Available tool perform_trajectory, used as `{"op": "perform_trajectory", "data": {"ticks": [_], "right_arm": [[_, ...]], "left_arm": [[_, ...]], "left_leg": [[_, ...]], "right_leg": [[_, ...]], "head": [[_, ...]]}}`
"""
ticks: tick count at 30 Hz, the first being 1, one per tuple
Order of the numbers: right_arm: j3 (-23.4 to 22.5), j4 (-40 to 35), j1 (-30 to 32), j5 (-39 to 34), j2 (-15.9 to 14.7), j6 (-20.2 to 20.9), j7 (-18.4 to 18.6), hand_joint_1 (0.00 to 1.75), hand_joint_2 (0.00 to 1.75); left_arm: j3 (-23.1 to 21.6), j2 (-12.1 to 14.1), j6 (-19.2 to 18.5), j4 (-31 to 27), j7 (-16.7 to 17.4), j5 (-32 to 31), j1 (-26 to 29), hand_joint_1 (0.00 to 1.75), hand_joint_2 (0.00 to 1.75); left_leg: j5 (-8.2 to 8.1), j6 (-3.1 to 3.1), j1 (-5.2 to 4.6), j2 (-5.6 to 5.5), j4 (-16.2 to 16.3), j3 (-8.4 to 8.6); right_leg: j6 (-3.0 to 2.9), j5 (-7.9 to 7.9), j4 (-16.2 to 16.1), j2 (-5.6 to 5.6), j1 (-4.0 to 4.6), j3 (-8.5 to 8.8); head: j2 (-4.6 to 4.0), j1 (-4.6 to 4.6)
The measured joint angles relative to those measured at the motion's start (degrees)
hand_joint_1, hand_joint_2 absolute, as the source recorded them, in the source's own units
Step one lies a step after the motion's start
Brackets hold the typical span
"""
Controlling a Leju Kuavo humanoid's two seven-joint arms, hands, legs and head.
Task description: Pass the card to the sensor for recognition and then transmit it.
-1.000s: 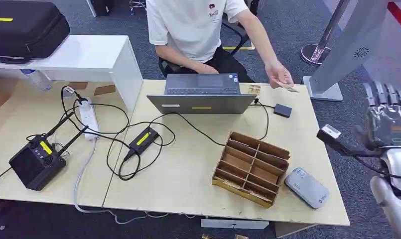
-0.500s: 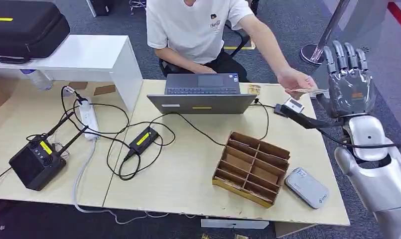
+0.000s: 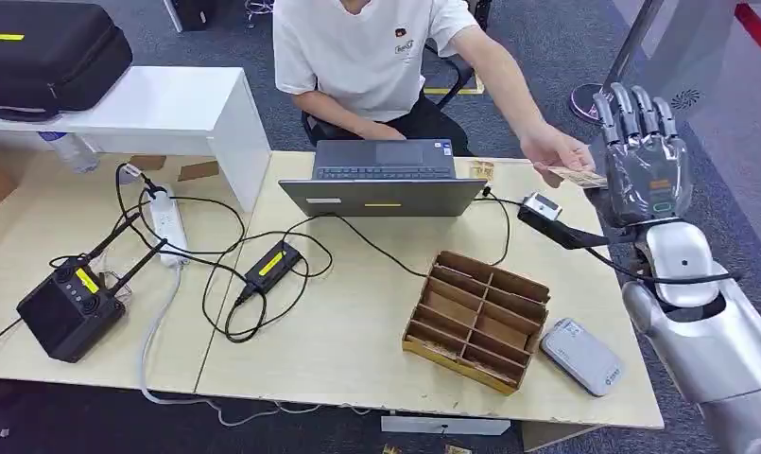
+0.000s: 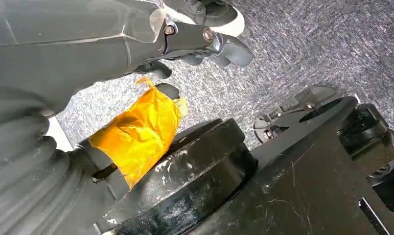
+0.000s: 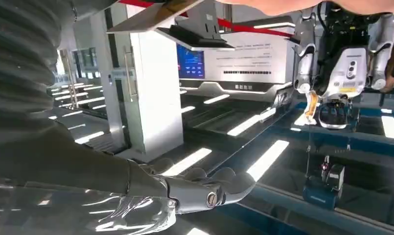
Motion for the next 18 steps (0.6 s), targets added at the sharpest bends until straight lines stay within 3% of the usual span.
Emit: {"op": "perform_trajectory", "data": {"ticks": [1, 2, 3, 18], "right_arm": [[0.0, 0.0, 0.0, 0.0, 0.0, 0.0, 0.0, 0.00, 1.75], [0.0, 0.0, 0.0, 0.0, 0.0, 0.0, 0.0, 1.29, 1.75], [0.0, 0.0, 0.0, -0.1, 0.1, 0.0, 0.0, 1.75, 1.75], [0.0, -0.2, 0.5, -3.5, 0.1, -0.5, -1.0, 1.75, 1.75]], "left_arm": [[0.0, 0.0, 0.0, 0.0, 0.0, 0.0, 0.0, 0.00, 1.75], [0.0, 0.0, 0.0, 0.0, 0.0, 0.0, 0.0, 0.00, 1.75], [0.0, 0.0, 0.0, 0.0, 0.0, 0.0, 0.0, 0.00, 1.75], [0.0, 0.0, -0.3, 0.0, -0.2, 0.0, 0.0, 0.00, 1.75]], "left_leg": [[0.00, 0.00, 0.00, 0.00, 0.0, 0.00], [0.00, 0.00, 0.00, 0.00, 0.0, 0.00], [0.00, 0.00, 0.00, 0.00, 0.0, 0.00], [0.00, 0.00, 0.00, 0.01, 0.0, 0.01]], "right_leg": [[0.00, 0.00, 0.0, 0.00, 0.00, 0.00], [0.00, 0.00, 0.0, 0.00, 0.00, 0.00], [0.00, 0.00, 0.0, 0.00, 0.00, 0.00], [0.00, 0.00, 0.0, 0.01, 0.00, -0.03]], "head": [[0.00, 0.00], [0.00, -0.02], [0.00, 0.00], [0.00, 0.00]]}}
